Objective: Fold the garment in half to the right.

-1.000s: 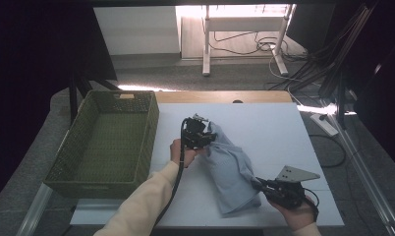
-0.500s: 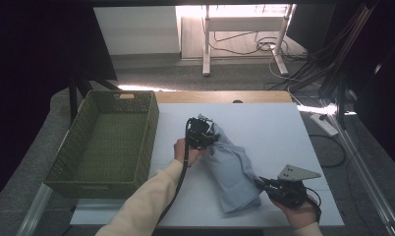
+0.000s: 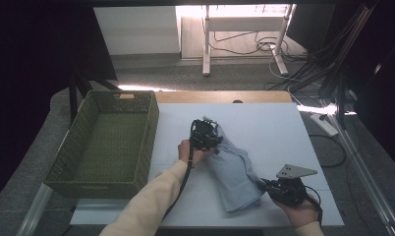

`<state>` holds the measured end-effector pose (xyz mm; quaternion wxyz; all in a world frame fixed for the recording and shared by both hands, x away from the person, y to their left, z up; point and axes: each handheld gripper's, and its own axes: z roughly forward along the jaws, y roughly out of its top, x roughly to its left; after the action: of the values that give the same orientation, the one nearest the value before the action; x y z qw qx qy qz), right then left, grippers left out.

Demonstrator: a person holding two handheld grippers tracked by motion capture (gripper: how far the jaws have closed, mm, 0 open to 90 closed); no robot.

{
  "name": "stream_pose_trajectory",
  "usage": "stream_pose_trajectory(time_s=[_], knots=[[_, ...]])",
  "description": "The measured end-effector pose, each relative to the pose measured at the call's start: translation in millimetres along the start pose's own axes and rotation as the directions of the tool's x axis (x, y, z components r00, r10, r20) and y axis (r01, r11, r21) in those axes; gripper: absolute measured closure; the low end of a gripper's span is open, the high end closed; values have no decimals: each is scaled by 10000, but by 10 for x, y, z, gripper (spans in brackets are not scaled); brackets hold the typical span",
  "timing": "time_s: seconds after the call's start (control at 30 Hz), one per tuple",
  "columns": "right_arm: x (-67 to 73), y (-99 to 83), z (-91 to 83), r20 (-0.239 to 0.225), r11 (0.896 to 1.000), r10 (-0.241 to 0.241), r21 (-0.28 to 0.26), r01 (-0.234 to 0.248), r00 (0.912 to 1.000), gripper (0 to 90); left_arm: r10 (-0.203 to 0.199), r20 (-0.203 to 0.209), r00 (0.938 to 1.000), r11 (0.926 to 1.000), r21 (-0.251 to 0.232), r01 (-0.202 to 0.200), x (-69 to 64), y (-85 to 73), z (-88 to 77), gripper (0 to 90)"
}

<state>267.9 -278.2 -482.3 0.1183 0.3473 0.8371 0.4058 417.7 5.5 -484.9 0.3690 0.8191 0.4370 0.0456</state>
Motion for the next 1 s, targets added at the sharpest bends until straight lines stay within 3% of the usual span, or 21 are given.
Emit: stream_pose_trajectory(time_s=[0.37, 1.0], knots=[[1, -30, 80, -311, 9972, 128, 747, -105, 9994, 822, 97, -5, 10000, 9999, 116, -96, -21, -10, 54, 799], [-21, -44, 81, -202, 9974, 184, 705, -169, 9996, 817, 106, -8, 9999, 9999, 83, -106, -36, -14, 59, 785]])
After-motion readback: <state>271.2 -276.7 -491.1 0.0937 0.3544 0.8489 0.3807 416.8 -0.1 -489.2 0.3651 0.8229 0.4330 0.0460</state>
